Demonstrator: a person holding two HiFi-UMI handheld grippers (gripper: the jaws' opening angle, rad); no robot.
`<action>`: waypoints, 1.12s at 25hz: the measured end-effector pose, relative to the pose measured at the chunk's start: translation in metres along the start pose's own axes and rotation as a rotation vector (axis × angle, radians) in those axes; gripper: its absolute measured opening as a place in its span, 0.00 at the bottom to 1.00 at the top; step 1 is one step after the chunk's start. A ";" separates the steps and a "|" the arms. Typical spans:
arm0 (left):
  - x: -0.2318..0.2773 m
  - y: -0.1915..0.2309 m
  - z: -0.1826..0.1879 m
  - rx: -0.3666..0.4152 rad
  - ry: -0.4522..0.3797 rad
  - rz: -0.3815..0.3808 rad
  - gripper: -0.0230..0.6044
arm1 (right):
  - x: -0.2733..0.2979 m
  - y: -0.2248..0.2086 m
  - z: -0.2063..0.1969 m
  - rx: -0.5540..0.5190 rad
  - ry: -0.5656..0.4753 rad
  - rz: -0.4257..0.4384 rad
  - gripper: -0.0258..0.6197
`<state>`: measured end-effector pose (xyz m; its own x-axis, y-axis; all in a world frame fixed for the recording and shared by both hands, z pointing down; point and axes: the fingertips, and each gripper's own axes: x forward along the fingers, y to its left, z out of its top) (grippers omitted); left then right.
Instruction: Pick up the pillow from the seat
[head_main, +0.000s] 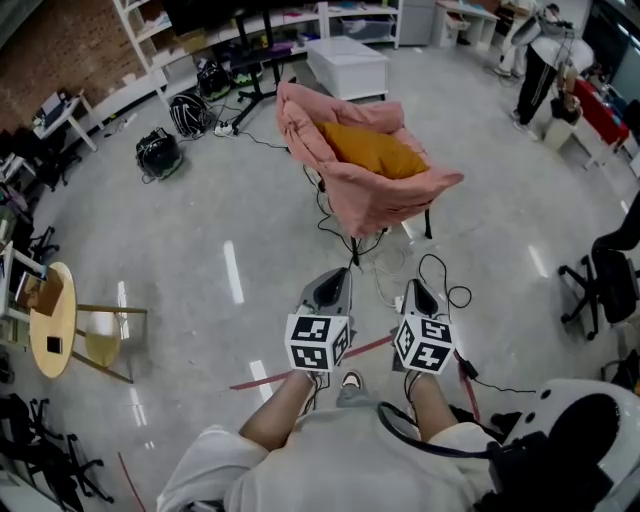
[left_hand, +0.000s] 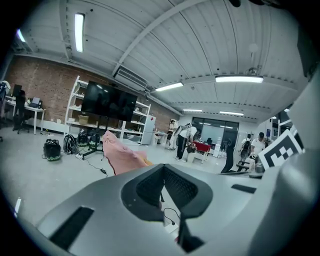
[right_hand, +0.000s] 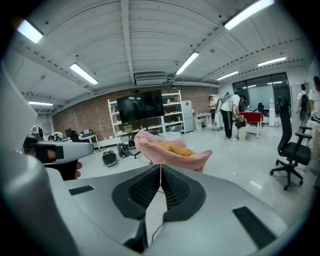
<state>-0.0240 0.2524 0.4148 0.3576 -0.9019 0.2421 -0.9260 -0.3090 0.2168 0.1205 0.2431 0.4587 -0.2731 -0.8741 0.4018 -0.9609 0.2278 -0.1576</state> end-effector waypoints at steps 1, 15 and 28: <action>0.008 0.002 0.002 0.000 0.001 0.004 0.05 | 0.006 -0.003 0.005 -0.001 -0.005 0.004 0.09; 0.077 0.014 0.022 0.007 0.002 0.020 0.05 | 0.061 -0.021 0.039 -0.002 -0.039 0.101 0.09; 0.154 0.055 0.043 0.021 -0.015 -0.017 0.05 | 0.137 -0.046 0.052 -0.005 -0.006 0.027 0.09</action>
<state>-0.0246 0.0833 0.4229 0.3718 -0.9007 0.2246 -0.9222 -0.3307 0.2004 0.1298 0.0907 0.4737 -0.2985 -0.8702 0.3919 -0.9534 0.2532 -0.1639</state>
